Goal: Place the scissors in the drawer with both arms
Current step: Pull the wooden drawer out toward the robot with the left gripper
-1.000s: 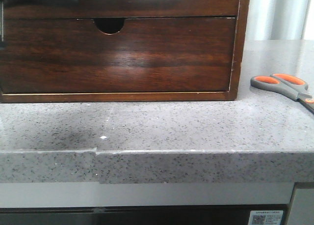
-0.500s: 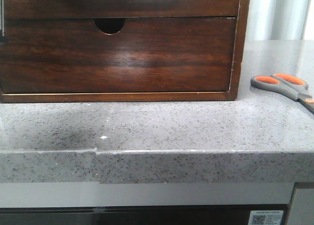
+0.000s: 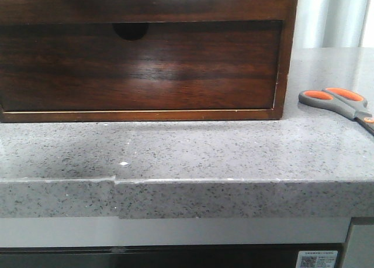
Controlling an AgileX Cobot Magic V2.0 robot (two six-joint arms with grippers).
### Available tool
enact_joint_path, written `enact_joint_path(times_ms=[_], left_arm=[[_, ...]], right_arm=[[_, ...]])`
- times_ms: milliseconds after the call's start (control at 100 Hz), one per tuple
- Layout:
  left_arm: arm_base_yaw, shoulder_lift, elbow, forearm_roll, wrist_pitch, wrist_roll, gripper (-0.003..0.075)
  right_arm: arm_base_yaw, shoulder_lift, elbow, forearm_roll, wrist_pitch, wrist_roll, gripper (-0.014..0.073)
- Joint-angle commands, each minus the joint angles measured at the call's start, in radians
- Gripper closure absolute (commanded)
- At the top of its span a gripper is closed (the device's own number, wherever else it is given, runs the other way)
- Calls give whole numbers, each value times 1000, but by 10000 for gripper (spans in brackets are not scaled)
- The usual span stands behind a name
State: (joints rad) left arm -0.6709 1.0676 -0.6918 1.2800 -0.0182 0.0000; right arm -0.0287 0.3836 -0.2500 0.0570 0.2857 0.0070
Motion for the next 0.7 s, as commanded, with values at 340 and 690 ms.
enact_joint_path(times_ms=[340,690], left_arm=[[-40,-139,-3,-26,-100,9,742],[-40,-222,67,-57,-117,7,742]], right_arm=[[0,14,-36,-5,-68,-7,655],[0,14,-36,-5,-68,-7,655]])
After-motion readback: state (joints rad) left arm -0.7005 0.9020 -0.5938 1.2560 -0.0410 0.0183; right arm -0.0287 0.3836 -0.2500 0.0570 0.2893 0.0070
